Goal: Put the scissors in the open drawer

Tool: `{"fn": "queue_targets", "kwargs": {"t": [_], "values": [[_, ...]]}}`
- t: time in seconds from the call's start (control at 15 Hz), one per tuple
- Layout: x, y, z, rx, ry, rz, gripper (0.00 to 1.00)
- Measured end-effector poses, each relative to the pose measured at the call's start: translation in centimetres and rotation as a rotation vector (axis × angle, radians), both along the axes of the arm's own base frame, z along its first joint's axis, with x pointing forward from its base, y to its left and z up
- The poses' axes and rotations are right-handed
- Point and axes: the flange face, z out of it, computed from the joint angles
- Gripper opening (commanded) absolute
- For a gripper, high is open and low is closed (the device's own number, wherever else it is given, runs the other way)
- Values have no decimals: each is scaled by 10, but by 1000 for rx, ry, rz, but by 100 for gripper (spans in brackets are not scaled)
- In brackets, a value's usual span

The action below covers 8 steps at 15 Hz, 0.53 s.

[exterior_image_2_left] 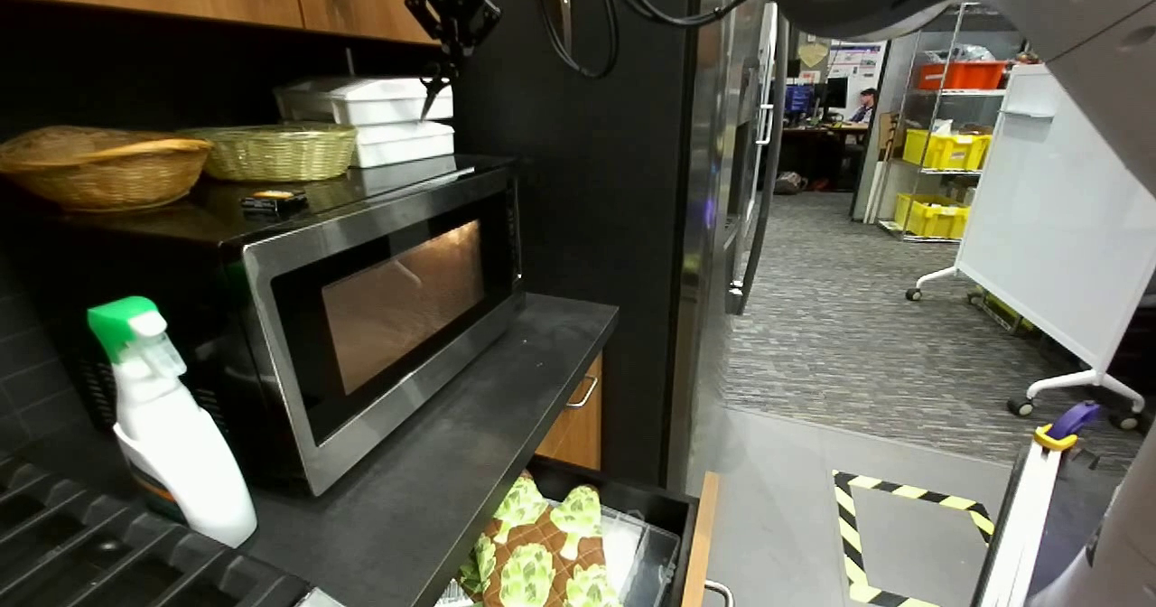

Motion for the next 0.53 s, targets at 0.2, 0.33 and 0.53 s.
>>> {"fn": "queue_targets", "kwargs": {"t": [0.2,0.33,0.53], "values": [[-2,-4,3,4,2,-4,2],[-4,-8,5,10,8,-9,2],[-8,-15,5,18,23,-16,2]]}}
